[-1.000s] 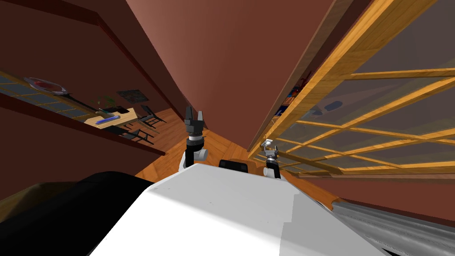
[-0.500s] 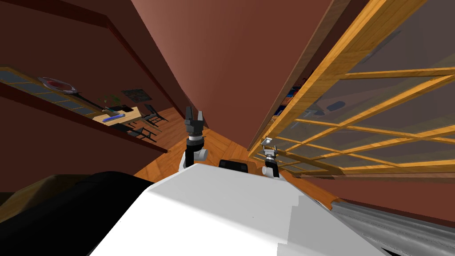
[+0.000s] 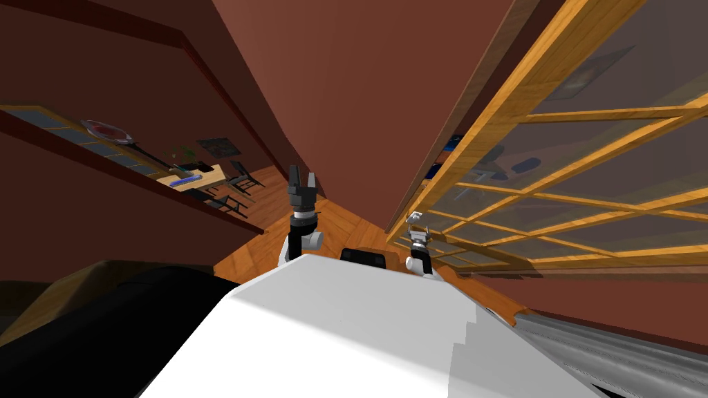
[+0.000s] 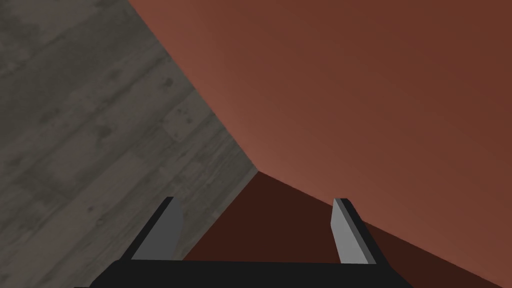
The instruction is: Pull the door open
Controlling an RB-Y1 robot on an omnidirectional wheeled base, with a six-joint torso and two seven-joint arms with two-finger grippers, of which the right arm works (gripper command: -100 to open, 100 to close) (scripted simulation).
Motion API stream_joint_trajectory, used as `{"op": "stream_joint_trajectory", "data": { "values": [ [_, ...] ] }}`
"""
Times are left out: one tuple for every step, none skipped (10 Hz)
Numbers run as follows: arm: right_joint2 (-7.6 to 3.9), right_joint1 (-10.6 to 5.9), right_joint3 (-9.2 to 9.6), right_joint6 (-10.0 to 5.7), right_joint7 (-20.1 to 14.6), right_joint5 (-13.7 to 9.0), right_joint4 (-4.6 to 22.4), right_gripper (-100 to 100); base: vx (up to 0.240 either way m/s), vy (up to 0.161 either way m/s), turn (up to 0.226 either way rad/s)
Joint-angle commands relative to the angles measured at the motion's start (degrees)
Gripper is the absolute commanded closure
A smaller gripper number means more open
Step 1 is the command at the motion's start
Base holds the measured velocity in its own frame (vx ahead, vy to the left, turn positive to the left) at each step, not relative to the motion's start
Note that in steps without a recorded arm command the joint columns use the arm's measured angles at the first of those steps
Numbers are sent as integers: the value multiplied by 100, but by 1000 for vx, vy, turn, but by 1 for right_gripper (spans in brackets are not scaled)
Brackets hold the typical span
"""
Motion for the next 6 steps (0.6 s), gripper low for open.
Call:
{"op": "stream_joint_trajectory", "data": {
  "values": [
    [20,-16,54,22,-286,-109,-30,-100,-54,-13,42],
    [20,-16,54,22,-320,-109,-30,-100,-41,-12,19],
    [36,-29,98,40,-554,-199,-57,-100,-50,-16,41],
    [52,-42,141,57,-689,-286,-82,-100,-71,-24,57],
    [52,-42,141,57,-787,-286,-82,-100,-59,-16,18],
    [67,-54,183,74,-987,-370,-106,-100,-63,-18,27]
  ]
}}
